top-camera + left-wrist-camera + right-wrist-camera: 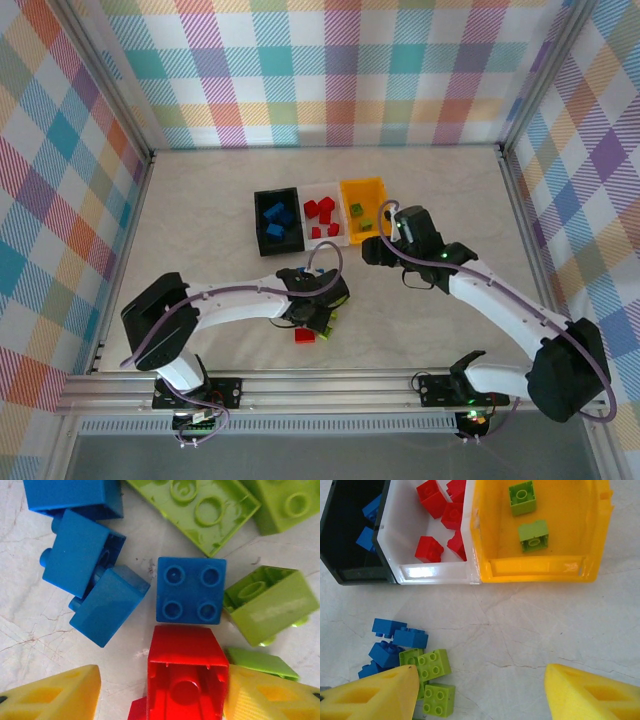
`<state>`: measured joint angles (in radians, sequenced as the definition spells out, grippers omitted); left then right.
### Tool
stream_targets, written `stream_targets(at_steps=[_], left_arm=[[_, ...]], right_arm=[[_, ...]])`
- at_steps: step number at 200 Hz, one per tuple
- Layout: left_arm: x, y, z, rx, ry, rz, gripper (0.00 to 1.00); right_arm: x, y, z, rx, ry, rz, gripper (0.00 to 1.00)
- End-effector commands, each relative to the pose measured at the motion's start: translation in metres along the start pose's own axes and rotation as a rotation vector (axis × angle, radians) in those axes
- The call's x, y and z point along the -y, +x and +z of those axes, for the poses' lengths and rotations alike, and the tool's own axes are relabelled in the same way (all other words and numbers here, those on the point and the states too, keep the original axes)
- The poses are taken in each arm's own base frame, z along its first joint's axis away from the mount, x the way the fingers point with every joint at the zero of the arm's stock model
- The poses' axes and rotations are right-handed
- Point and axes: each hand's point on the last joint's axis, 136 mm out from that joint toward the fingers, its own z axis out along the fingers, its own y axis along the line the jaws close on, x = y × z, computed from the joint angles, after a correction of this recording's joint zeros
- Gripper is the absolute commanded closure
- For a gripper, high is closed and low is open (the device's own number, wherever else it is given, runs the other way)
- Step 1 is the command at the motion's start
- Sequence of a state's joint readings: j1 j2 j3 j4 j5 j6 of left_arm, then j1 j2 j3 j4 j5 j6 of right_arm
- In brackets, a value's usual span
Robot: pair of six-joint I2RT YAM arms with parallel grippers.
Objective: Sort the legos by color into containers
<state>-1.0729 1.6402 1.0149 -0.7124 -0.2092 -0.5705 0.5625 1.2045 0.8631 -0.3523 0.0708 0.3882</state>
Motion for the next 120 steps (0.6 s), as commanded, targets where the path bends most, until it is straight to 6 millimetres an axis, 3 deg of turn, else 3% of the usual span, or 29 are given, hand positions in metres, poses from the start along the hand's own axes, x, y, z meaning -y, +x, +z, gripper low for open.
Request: stream_targets(at_steps=[1,66,94,120], left_arm=[[-0.002,-0.002,-0.005,0.008,-0.046,0.032,0.43],[-0.001,-0.005,-0.012,0.032,-0.032,0.0,0.69],[-0.005,-0.016,-0.033,0.098,0.012,-0.059,0.72],[-0.029,-0.042,-0.063,0.2,0.075,-0.183,0.73]], right_arm=[[0.006,0.001,-0.002,0.014,0.021,0.012,0.33],[0.008,0.001,-0.002,0.019,0.026,0.011,0.33],[0.008,0.002,0.0,0.018,0.026,0.014,0.32],[0.008,0.005,0.001,0.016,0.021,0.023,0.32]])
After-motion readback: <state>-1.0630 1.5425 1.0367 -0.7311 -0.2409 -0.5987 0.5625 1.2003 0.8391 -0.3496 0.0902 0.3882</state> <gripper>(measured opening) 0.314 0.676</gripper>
